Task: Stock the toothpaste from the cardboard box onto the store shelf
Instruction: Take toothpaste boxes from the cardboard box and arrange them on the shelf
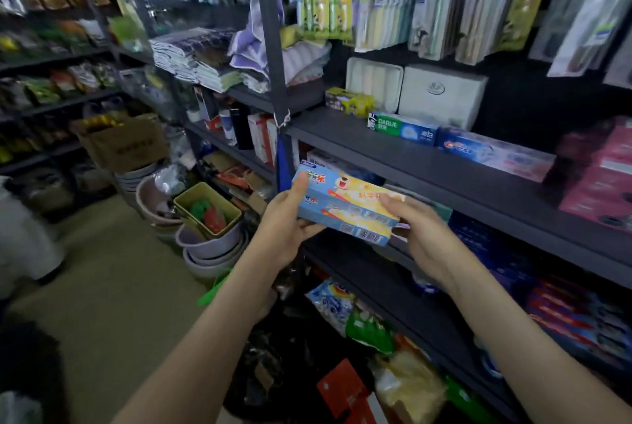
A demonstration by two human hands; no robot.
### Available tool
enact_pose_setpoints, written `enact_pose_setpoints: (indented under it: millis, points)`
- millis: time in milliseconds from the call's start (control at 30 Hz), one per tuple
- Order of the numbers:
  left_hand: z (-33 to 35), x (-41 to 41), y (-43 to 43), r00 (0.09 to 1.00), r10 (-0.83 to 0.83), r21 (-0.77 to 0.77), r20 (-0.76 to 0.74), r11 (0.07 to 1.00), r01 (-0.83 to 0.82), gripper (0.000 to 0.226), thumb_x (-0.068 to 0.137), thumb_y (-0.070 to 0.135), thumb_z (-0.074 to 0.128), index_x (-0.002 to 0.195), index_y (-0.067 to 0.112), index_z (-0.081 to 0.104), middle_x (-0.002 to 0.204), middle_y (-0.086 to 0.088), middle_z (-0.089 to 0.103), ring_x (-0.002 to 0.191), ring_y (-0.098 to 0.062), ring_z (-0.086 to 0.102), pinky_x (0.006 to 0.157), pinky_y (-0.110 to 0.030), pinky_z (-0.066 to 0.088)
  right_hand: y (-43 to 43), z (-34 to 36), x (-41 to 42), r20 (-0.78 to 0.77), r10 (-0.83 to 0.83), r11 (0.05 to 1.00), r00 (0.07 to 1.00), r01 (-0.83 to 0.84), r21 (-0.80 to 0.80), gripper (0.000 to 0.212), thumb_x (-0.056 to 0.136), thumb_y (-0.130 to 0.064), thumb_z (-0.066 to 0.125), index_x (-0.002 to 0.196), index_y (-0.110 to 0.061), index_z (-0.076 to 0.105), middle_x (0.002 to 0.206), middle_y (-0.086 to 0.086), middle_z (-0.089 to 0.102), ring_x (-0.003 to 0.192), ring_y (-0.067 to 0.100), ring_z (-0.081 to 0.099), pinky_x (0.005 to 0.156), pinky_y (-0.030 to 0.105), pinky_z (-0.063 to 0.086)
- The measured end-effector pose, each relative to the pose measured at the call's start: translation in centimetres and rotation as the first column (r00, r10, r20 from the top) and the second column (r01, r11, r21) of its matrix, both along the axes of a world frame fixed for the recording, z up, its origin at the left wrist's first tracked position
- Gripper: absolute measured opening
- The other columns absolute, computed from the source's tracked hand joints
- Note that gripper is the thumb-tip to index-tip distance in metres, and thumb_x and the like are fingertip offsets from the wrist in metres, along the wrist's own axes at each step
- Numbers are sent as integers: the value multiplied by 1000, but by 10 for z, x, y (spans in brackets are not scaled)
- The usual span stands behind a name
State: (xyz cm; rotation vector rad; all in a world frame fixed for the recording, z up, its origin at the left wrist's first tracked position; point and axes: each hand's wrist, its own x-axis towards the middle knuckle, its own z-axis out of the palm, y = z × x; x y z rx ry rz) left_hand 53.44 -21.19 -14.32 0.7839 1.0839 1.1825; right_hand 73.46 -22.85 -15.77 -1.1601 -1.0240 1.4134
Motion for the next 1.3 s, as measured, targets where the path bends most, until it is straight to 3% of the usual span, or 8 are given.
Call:
enact_pose_setpoints:
  millis: [133, 300, 467, 633, 800, 1033, 1200, 1300]
  points:
    - [-11, -31, 69, 998, -53, -17, 42, 998, 53, 41, 98, 34, 50, 127, 7, 48, 123, -13, 61, 100, -21, 67, 72, -31, 58, 49, -4, -19, -207, -238, 969, 949, 246, 13, 40, 87, -23, 64, 118, 3, 60, 112, 12, 68, 92, 24, 65, 85, 35, 46]
    - [-8, -60, 146, 988, -86, -81, 127, 992, 96, 48, 98, 28, 54, 135, 1, 38, 123, -19, 59, 98, -24, 66, 64, -31, 59, 88, -3, -41, -444, -371, 915, 815, 402, -28, 32, 87, -30, 61, 110, -9, 65, 94, -1, 65, 72, 10, 57, 68, 21, 49]
    - [3, -63, 189, 964, -152, -106, 218, 978, 179, 42, 98, 25, 54, 133, 5, 41, 114, -13, 61, 93, -21, 66, 73, -35, 57, 106, 0, -66, -236, -328, 937, 915, 346, 40, 48, 75, -36, 74, 113, -8, 63, 103, 2, 66, 87, 14, 57, 69, 23, 46]
    - [0, -52, 198, 949, -235, -48, 209, 967, 250, 17, 101, 27, 47, 104, 14, 36, 106, -10, 62, 90, -20, 66, 79, -37, 56, 112, -3, -75, 80, -341, 940, 937, 341, 16, 31, 90, -30, 61, 117, -15, 58, 122, 4, 62, 112, 19, 59, 95, 38, 49]
    - [-5, -59, 218, 938, -290, -9, 189, 955, 296, 26, 102, 41, 35, 105, 16, 40, 105, -10, 64, 90, -21, 67, 78, -39, 56, 132, -8, -87, 4, -347, 938, 938, 347, -12, 45, 92, -17, 60, 131, -9, 41, 126, 10, 52, 113, 24, 60, 88, 33, 56]
    - [-1, -67, 310, 886, -267, 33, -379, 953, 301, 80, 78, 82, 29, 128, 23, 51, 132, -5, 56, 120, -24, 52, 106, -45, 38, 225, -1, -89, 375, -408, 913, 832, 363, 187, 45, 87, -28, 69, 128, -29, 49, 124, 1, 56, 111, 16, 57, 90, 29, 51]
    - [-5, -50, 377, 745, -219, 131, -630, 916, 380, 54, 101, 43, 39, 146, 13, 38, 147, -8, 43, 129, -29, 46, 105, -45, 40, 308, -10, -81, 563, -472, 881, 678, 370, 294, 54, 89, -22, 67, 136, -25, 41, 133, 0, 42, 123, 17, 46, 107, 36, 39]
    - [-11, -35, 410, 706, -248, 119, -664, 897, 427, 46, 103, 30, 38, 146, 13, 36, 138, -8, 50, 114, -26, 54, 83, -34, 44, 337, -22, -72, 711, -456, 885, 536, 360, 296, 56, 89, -18, 66, 138, -16, 39, 130, 7, 39, 119, 20, 43, 99, 21, 33]
